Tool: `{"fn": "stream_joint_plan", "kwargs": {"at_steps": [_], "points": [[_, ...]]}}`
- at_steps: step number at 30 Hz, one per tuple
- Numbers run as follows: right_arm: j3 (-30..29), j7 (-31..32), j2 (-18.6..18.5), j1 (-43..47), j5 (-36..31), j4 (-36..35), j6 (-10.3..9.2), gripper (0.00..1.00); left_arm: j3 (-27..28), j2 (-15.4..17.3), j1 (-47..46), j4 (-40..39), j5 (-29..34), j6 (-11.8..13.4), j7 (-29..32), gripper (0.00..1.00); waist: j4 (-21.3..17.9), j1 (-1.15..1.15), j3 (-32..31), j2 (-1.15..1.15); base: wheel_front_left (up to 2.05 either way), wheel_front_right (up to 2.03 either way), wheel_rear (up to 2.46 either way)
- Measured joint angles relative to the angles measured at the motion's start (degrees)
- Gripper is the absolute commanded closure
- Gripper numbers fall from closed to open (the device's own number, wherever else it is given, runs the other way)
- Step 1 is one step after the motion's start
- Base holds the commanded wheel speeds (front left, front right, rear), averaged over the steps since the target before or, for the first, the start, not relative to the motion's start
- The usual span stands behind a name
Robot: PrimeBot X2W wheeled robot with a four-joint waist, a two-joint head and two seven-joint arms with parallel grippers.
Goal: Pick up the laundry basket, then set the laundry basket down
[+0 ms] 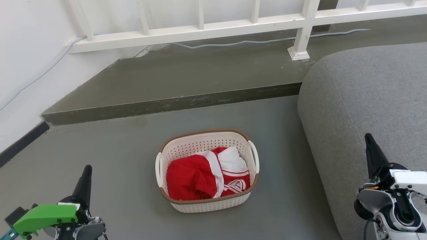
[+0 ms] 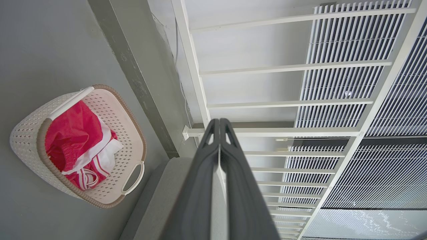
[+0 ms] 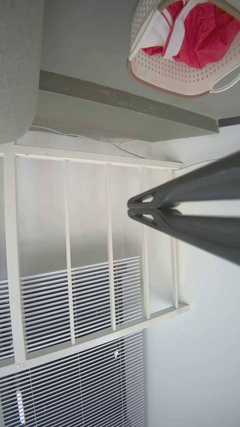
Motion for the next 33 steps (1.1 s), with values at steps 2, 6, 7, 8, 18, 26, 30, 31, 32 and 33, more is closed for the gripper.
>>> {"fn": "stream_joint_plan", "kwargs": {"at_steps": [2, 6, 7, 8, 18, 26, 30, 31, 32, 33], "points": [[0.0, 0.0, 0.0, 0.0, 0.0, 0.1, 0.00, 1.00, 0.0, 0.0, 0.0, 0.0, 0.0, 0.0, 0.0, 1.00, 0.0, 0.00, 0.0, 0.00, 0.00, 0.00, 0.00], [0.0, 0.0, 0.0, 0.0, 0.0, 0.2, 0.00, 1.00, 0.0, 0.0, 0.0, 0.2, 0.0, -0.4, 0.0, 1.00, 0.0, 0.00, 0.0, 0.00, 0.00, 0.00, 0.00], [0.0, 0.0, 0.0, 0.0, 0.0, 0.3, 0.01, 1.00, 0.0, 0.0, 0.0, 0.3, 0.0, -0.4, 0.0, 1.00, 0.0, 0.00, 0.0, 0.00, 0.00, 0.00, 0.00], [0.0, 0.0, 0.0, -0.1, 0.0, 0.3, 0.01, 1.00, 0.0, 0.0, 0.0, 0.3, 0.0, -0.4, 0.0, 1.00, 0.0, 0.00, 0.0, 0.00, 0.00, 0.00, 0.00], [-0.1, 0.0, 0.0, -0.5, 0.0, 0.6, 0.02, 1.00, 0.1, 0.0, -0.3, 0.5, 0.0, -0.5, 0.3, 1.00, 0.0, 0.00, 0.0, 0.00, 0.00, 0.00, 0.00], [-0.1, 0.0, 0.0, -0.5, 0.0, 0.7, 0.02, 1.00, 0.1, 0.0, -0.6, 0.7, 0.0, -0.5, 0.4, 1.00, 0.0, 0.00, 0.0, 0.00, 0.00, 0.00, 0.00], [-0.2, 0.0, 0.0, -0.5, 0.0, 0.7, 0.02, 1.00, 0.1, 0.0, -0.6, 0.9, 0.0, -0.5, 0.4, 1.00, 0.0, 0.00, 0.0, 0.00, 0.00, 0.00, 0.00], [-0.2, 0.0, 0.0, -0.5, 0.0, 0.7, 0.02, 1.00, 0.1, 0.0, -0.6, 0.9, 0.0, -0.5, 0.4, 1.00, 0.0, 0.00, 0.0, 0.00, 0.00, 0.00, 0.00], [-0.2, 0.0, 0.0, -0.5, 0.0, 0.7, 0.02, 1.00, 0.1, 0.0, -0.6, 0.9, 0.0, -0.5, 0.4, 1.00, 0.0, 0.00, 0.0, 0.00, 0.00, 0.00, 0.00], [-0.2, 0.0, 0.0, -0.5, 0.0, 0.8, 0.03, 1.00, 0.2, 0.0, -0.6, 0.9, 0.0, -0.5, 0.4, 1.00, 0.0, 0.00, 0.0, 0.00, 0.00, 0.00, 0.00]]}}
